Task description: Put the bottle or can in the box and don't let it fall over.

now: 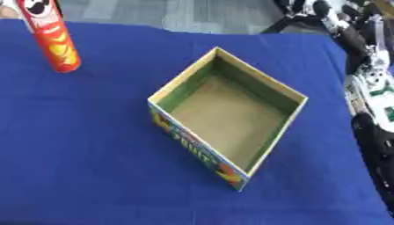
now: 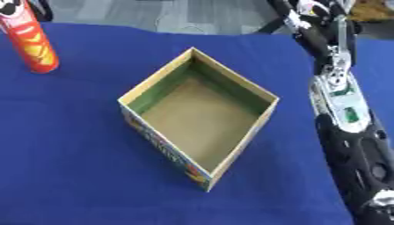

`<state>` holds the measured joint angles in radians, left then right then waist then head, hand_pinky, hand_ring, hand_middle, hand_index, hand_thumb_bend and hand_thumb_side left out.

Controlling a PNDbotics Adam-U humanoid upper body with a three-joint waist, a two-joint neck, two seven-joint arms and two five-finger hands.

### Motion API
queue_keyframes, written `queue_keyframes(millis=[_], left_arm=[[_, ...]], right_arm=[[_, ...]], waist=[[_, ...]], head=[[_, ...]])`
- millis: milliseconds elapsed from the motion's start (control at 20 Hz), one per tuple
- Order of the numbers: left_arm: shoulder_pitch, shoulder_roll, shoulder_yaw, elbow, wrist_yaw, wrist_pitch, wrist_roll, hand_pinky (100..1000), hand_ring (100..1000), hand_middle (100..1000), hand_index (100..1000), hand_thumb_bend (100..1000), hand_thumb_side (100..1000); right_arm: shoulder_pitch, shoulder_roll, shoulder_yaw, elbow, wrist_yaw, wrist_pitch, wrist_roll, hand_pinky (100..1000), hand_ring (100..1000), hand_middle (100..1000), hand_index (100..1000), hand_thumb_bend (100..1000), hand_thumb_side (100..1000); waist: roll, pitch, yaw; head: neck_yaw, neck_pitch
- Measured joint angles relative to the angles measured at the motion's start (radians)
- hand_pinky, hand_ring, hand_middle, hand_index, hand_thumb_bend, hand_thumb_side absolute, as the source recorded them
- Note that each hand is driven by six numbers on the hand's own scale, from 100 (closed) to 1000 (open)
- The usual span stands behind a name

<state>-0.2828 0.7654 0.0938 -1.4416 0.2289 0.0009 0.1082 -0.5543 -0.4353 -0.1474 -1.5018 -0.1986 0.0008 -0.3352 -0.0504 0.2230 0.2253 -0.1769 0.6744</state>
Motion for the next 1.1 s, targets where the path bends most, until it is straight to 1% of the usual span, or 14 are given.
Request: queue_keyframes(millis=[250,500,950,1000,1050,1100], left_arm=[[-0.015,0.0,-0.011,0.009,-0.011,0.002,-0.01,834,1000,970,928,647,487],[-0.05,0.001,-0.025,0.033,-0.019,0.009,-0.024,834,1000,971,928,646,487],[-0.139,0.001,-0.058,0.114,-0.035,0.018,-0.056,835,1000,973,930,647,487],[-0.147,0.001,-0.06,0.123,-0.037,0.018,-0.06,835,1000,974,930,647,487],[-0.155,0.001,-0.061,0.129,-0.036,0.014,-0.063,835,1000,976,930,648,486],[-0.168,0.001,-0.065,0.138,-0.036,0.012,-0.066,835,1000,975,930,648,486]], right_arm=[[0.0,0.0,0.0,0.0,0.0,0.0,0.0,737,954,1000,784,751,364],[0.0,0.0,0.0,0.0,0.0,0.0,0.001,738,954,1000,784,753,364],[-0.001,0.001,0.003,0.0,0.0,0.003,0.006,738,954,1000,784,755,360],[-0.002,0.001,0.004,0.0,0.0,0.003,0.006,738,954,1000,784,786,312],[-0.003,0.001,0.006,0.0,0.0,0.003,0.007,738,954,1000,784,759,356],[-0.005,0.002,0.007,0.0,0.0,0.003,0.008,738,954,1000,784,760,355]], waist=[[0.0,0.0,-0.001],[0.0,0.0,-0.001],[-0.001,0.0,-0.001],[-0.001,0.0,-0.001],[-0.001,0.0,-0.001],[-0.002,0.0,-0.002]], head=[[0.0,-0.008],[0.004,-0.009],[0.016,-0.009],[0.016,-0.009],[0.017,-0.009],[0.017,-0.009]])
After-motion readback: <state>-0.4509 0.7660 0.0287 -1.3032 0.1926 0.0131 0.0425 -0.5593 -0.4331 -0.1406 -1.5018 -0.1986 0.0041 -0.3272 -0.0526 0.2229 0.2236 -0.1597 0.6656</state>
